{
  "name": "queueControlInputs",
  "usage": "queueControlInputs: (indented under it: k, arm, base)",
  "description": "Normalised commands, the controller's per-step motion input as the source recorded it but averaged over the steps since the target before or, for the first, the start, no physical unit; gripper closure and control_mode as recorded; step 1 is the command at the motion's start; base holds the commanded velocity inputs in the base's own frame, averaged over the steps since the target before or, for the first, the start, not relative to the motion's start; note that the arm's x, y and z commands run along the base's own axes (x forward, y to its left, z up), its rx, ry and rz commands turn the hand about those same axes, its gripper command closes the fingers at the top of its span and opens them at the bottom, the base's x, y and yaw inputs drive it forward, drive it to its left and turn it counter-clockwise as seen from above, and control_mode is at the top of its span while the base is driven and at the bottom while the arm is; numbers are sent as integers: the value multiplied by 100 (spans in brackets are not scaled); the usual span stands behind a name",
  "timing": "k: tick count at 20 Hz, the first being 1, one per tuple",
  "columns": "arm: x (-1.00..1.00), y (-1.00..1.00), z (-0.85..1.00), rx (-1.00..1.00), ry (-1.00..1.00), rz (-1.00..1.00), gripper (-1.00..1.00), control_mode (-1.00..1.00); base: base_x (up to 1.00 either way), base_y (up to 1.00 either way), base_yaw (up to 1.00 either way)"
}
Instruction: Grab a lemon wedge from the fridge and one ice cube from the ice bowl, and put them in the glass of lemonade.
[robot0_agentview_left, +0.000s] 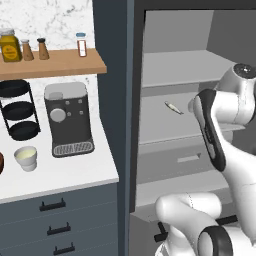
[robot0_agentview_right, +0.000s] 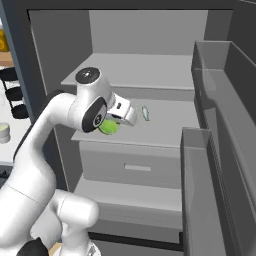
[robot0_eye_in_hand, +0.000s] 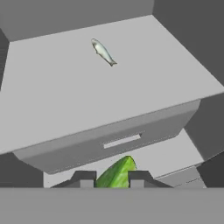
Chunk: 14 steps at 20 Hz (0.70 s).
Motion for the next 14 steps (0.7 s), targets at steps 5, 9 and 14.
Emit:
queueControlInputs:
  k: [5,9,14]
  arm:
    - [-80,8,30,0,0,8,100,-100]
    - [-77,6,17,1,0,8,100,-100]
    - [-31,0,0,0,0,0,100,-100]
  base:
    - [0,0,0]
    - [0,0,0]
    - [0,0,0]
